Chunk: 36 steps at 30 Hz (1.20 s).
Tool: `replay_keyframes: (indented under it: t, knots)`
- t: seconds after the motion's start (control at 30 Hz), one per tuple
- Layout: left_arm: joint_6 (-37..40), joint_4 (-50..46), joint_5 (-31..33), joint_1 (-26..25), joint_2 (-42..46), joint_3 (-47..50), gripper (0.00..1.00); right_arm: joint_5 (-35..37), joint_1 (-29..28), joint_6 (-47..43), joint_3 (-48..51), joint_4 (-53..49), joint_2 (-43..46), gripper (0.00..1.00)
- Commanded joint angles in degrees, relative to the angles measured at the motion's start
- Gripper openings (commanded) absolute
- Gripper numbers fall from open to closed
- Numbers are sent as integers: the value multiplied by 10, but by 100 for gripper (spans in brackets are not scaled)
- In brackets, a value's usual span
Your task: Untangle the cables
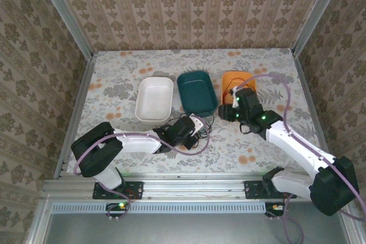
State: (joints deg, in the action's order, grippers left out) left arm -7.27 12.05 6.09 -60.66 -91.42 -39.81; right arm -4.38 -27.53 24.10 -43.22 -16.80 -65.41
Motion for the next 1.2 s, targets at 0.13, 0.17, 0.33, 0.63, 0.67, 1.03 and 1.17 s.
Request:
replay_keyframes:
  t: [0.13,0.17,0.33,0.63,0.67,1.03,1.17]
  knots:
    - [4,-26,-24,14,52,35,22,-76,-29,48,68,93,-36,45]
    - [0,-25,-25,20,60,40,23,-74,-29,52,67,99,-45,44]
    - [-25,-7,-53,48,114,68,34,-91,-31,54,49,118,-95,43]
    - [-56,-4,-92,96,207,100,50,-99,-63,28,32,111,-112,42]
    - [-56,-4,-92,99,212,101,50,-94,-66,26,32,109,-112,42]
    - [-46,-27,-128,99,176,84,51,-84,-75,22,33,103,-135,38]
    - [-42,-30,-128,89,166,83,53,-82,-75,27,35,112,-139,38]
